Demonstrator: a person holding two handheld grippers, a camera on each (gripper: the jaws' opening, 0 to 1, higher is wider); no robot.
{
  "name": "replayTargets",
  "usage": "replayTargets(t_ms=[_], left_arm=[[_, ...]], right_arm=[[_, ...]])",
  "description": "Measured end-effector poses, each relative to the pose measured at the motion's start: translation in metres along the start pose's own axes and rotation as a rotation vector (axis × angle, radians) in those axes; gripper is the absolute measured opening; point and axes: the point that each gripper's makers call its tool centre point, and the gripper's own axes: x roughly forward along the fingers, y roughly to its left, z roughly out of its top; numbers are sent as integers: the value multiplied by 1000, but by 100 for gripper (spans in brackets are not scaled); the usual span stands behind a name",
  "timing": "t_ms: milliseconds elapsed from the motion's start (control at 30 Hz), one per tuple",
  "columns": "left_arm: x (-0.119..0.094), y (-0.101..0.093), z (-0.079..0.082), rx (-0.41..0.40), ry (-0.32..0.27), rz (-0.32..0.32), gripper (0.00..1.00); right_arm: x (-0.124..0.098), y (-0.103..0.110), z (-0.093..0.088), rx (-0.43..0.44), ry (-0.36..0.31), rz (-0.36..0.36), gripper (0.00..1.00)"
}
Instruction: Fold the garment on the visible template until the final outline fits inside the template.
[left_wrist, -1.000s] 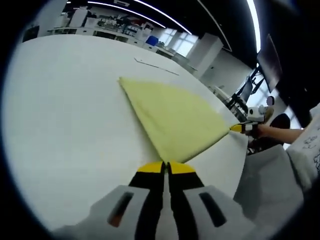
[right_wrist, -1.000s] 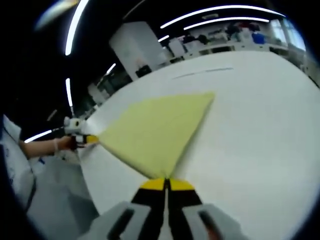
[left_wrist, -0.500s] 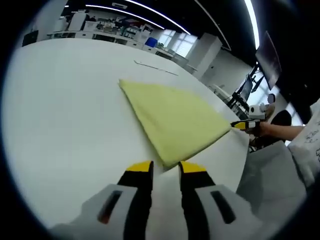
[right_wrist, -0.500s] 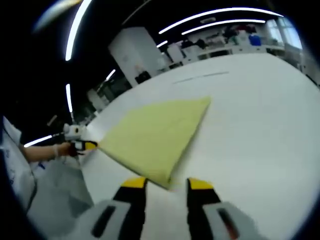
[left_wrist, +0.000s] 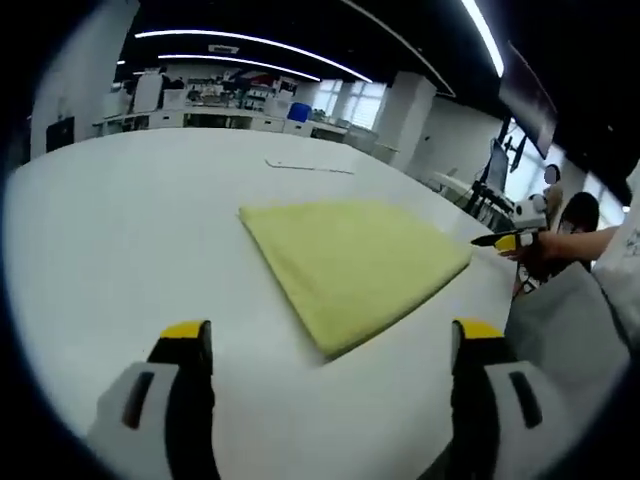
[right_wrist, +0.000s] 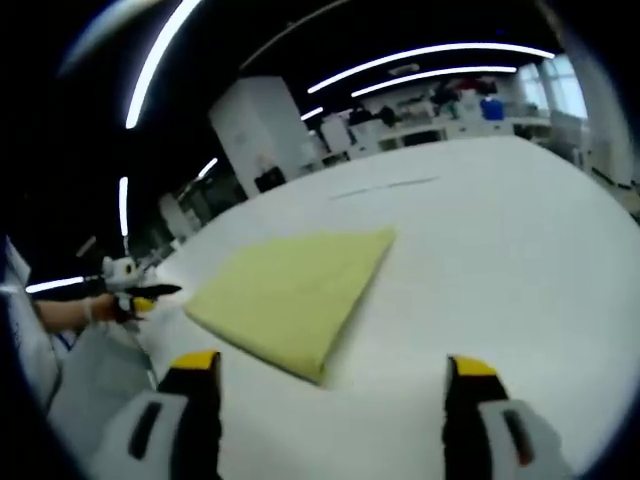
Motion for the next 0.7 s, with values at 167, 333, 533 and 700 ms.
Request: replayTargets(t_ms=[167, 333, 533, 700], left_arm=[[-12, -6, 5, 13, -16, 26, 99], [-26, -20, 16, 51, -53, 57, 99], [-32, -26, 19, 130, -64, 97, 99], [-38, -25, 18, 129, -79, 138, 99]], right_arm=[[-9, 0, 2, 6, -25, -34, 99], [-16, 10, 12, 1, -68, -64, 99], [-26, 31, 33, -44, -173, -103, 99], [-32, 45, 33, -67, -196, -136, 99]])
